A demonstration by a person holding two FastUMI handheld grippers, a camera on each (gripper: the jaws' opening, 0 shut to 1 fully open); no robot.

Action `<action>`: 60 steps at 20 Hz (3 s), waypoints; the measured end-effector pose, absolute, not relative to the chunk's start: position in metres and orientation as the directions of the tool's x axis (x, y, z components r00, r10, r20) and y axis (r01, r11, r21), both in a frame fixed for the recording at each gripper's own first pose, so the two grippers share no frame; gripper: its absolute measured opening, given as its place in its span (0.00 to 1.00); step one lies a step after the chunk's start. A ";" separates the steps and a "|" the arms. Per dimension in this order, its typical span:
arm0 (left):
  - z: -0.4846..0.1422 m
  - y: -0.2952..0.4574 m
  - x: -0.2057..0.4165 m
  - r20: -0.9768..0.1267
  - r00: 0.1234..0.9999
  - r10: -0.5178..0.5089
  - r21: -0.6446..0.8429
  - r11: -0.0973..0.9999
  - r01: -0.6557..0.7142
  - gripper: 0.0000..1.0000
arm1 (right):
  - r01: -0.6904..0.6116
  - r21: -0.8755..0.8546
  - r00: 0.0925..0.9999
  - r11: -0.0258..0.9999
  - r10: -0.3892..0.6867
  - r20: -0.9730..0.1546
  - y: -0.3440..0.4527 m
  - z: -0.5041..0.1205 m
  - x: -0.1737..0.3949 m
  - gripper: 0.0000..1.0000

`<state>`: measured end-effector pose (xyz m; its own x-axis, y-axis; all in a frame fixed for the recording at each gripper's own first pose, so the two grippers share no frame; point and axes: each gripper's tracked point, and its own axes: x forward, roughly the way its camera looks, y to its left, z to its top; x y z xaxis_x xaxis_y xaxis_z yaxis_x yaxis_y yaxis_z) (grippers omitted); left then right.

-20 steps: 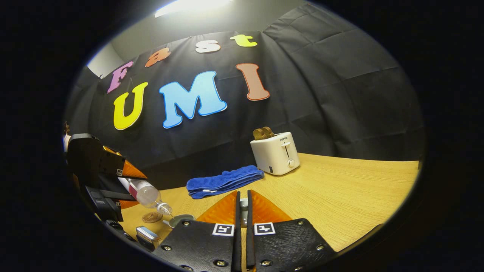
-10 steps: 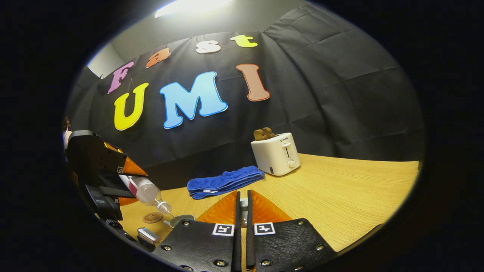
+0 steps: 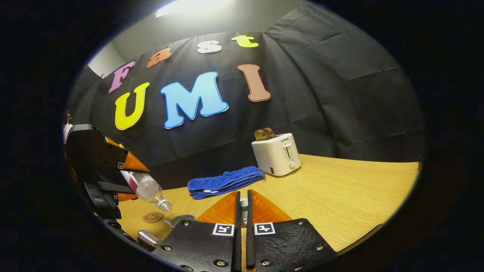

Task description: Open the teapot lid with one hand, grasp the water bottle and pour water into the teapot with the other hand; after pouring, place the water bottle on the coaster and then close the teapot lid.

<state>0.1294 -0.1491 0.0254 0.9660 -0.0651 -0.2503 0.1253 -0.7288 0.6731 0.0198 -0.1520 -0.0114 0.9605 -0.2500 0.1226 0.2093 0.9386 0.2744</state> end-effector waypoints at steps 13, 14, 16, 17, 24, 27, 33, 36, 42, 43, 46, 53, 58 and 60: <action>0.037 -0.150 0.127 -0.215 0.973 -0.086 0.638 -0.767 0.073 0.86 | 0.197 0.282 0.961 0.939 -0.242 0.134 -0.150 -0.008 0.018 0.05; 0.036 -0.149 0.128 -0.215 0.973 -0.087 0.640 -0.765 0.073 0.86 | 0.197 0.283 0.961 0.939 -0.242 0.134 -0.151 -0.009 0.018 0.05; 0.034 -0.148 0.126 -0.217 0.972 -0.094 0.649 -0.758 0.072 0.86 | 0.195 0.282 0.961 0.939 -0.241 0.135 -0.150 -0.009 0.018 0.05; 0.034 -0.148 0.126 -0.222 0.970 -0.099 0.659 -0.749 0.074 0.86 | 0.196 0.280 0.961 0.940 -0.241 0.135 -0.150 -0.008 0.018 0.05; 0.013 -0.136 0.123 -0.244 0.954 -0.173 0.815 -0.570 0.105 0.87 | 0.201 0.301 0.955 0.932 -0.255 0.151 -0.155 -0.005 0.014 0.05; 0.000 -0.125 0.126 -0.252 0.948 -0.195 0.885 -0.444 0.144 0.86 | 0.215 0.293 0.949 0.932 -0.270 0.164 -0.159 0.000 0.012 0.05; 0.021 -0.099 0.114 -0.180 0.958 -0.225 0.981 -0.117 0.157 0.86 | 0.216 0.289 0.954 0.933 -0.264 0.140 -0.157 -0.008 0.017 0.05; 0.038 -0.084 0.098 -0.118 0.965 -0.234 0.982 0.118 0.148 0.87 | 0.210 0.269 0.960 0.940 -0.250 0.124 -0.152 -0.011 0.022 0.05; 0.028 -0.036 0.084 -0.078 0.979 -0.189 0.774 0.608 0.179 0.86 | 0.167 0.201 0.975 0.965 -0.192 0.111 -0.131 -0.011 0.033 0.05; 0.022 -0.029 0.082 -0.076 0.981 -0.177 0.729 0.662 0.176 0.87 | 0.151 0.195 0.978 0.969 -0.176 0.113 -0.125 -0.008 0.035 0.05; 0.012 -0.007 0.081 -0.072 0.988 -0.140 0.579 0.801 0.156 0.87 | 0.110 0.173 0.983 0.979 -0.132 0.123 -0.107 0.003 0.041 0.05; 0.006 0.025 0.073 -0.053 0.994 -0.097 0.317 0.942 0.109 0.87 | 0.013 0.102 0.995 0.995 -0.023 0.099 -0.058 0.011 0.056 0.05; 0.011 0.029 0.072 -0.026 0.993 -0.114 0.212 0.970 0.117 0.87 | -0.004 0.068 0.998 0.998 0.000 0.056 -0.046 0.003 0.071 0.05; 0.014 0.028 0.079 -0.009 0.992 -0.124 0.156 0.980 0.123 0.86 | -0.012 0.064 0.999 0.998 0.009 0.038 -0.041 -0.002 0.077 0.05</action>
